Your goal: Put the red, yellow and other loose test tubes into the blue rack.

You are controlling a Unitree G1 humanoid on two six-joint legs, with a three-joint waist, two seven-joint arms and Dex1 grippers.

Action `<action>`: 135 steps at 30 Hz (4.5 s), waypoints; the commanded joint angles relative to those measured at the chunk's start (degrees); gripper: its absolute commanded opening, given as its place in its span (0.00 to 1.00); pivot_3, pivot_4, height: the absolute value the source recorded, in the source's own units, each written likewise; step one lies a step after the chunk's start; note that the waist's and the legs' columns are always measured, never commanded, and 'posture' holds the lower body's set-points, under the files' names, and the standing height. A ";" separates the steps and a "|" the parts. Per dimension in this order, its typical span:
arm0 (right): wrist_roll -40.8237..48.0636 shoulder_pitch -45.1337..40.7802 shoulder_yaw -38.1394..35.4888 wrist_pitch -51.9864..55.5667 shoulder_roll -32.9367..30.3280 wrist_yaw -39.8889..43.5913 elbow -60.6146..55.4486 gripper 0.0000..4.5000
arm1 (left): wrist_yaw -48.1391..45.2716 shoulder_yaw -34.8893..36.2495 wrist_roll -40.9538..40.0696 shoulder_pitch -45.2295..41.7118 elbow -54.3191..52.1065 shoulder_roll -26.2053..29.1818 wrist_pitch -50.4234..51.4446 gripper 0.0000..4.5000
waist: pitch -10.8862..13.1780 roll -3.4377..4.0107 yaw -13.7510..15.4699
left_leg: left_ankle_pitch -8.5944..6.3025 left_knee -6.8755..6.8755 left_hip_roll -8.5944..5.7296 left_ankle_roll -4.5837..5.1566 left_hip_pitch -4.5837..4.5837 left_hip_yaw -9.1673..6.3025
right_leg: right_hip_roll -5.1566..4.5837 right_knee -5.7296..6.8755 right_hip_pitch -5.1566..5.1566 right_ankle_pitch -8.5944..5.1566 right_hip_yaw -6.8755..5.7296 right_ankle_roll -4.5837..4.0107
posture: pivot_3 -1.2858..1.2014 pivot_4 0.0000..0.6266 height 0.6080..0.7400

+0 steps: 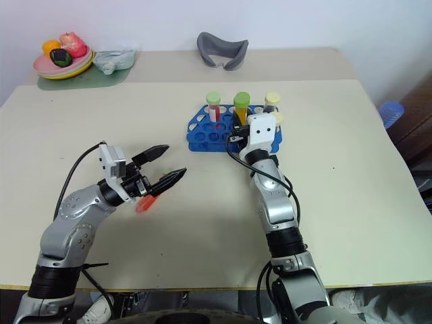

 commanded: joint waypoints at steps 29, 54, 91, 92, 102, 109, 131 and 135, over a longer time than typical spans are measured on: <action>24.93 13.66 -1.61 29.23 -38.64 44.29 -39.12 0.82 | 19.71 -6.08 -7.47 -25.92 -19.54 25.70 67.16 1.00 | 0.10 -0.11 -0.96 | -0.06 0.05 -0.03 0.10 0.24 -0.12 | 0.05 0.00 0.33 -0.01 -0.02 0.01 | 0.52 0.24 1.00; 22.69 13.72 3.40 29.44 -33.34 41.54 -41.09 0.83 | 48.27 -22.79 -31.58 -37.50 -4.80 27.54 78.27 0.94 | 0.32 -0.47 0.22 | -0.07 -0.04 -0.04 0.09 0.72 -0.10 | 0.02 -0.17 0.82 -0.05 -0.01 0.04 | 0.52 0.24 1.00; 22.02 13.92 5.70 30.27 -31.69 39.28 -41.90 0.84 | 22.85 -36.26 -5.60 -46.45 11.27 27.67 72.14 0.72 | 0.25 -0.36 0.41 | -0.06 0.00 -0.06 0.08 0.76 -0.08 | 0.02 -0.15 0.88 -0.05 -0.01 0.04 | 0.52 0.24 1.00; 21.99 13.92 5.74 30.22 -31.66 39.23 -41.89 0.84 | 22.16 -36.40 -4.56 -46.54 11.75 27.52 71.82 0.72 | 0.25 -0.36 0.41 | -0.06 0.00 -0.06 0.08 0.77 -0.08 | 0.02 -0.15 0.89 -0.05 -0.01 0.04 | 0.52 0.24 1.00; 21.61 13.28 6.30 29.81 -30.94 39.23 -41.17 0.84 | 16.93 -38.14 2.86 -46.72 13.61 25.58 69.95 0.72 | 0.22 -0.32 0.39 | -0.06 0.01 -0.06 0.08 0.79 -0.08 | 0.02 -0.12 0.90 -0.05 -0.01 0.04 | 0.52 0.24 1.00; 21.41 12.87 6.29 29.88 -30.59 39.38 -40.69 0.84 | 15.33 -37.55 5.26 -45.90 12.29 24.97 70.67 0.21 | 0.21 -0.32 0.37 | -0.06 0.01 -0.06 0.08 0.81 -0.08 | 0.02 -0.10 0.91 -0.05 -0.01 0.04 | 0.52 0.24 1.00; 22.24 14.39 2.72 30.19 -31.68 39.48 -40.60 0.84 | 22.56 -4.38 10.02 -34.55 2.06 20.52 47.94 0.17 | 0.34 -0.52 0.46 | -0.06 0.01 -0.04 0.08 0.60 -0.11 | 0.00 -0.16 0.75 -0.05 -0.04 0.04 | 0.52 0.24 1.00; 23.76 15.06 0.21 31.57 -31.67 38.68 -40.72 0.84 | 24.95 4.52 8.84 -29.53 -3.04 11.24 32.26 0.17 | 0.33 -0.52 0.90 | -0.06 -0.02 -0.05 0.08 0.59 -0.07 | -0.06 -0.23 0.76 -0.04 -0.05 0.05 | 0.52 0.24 1.00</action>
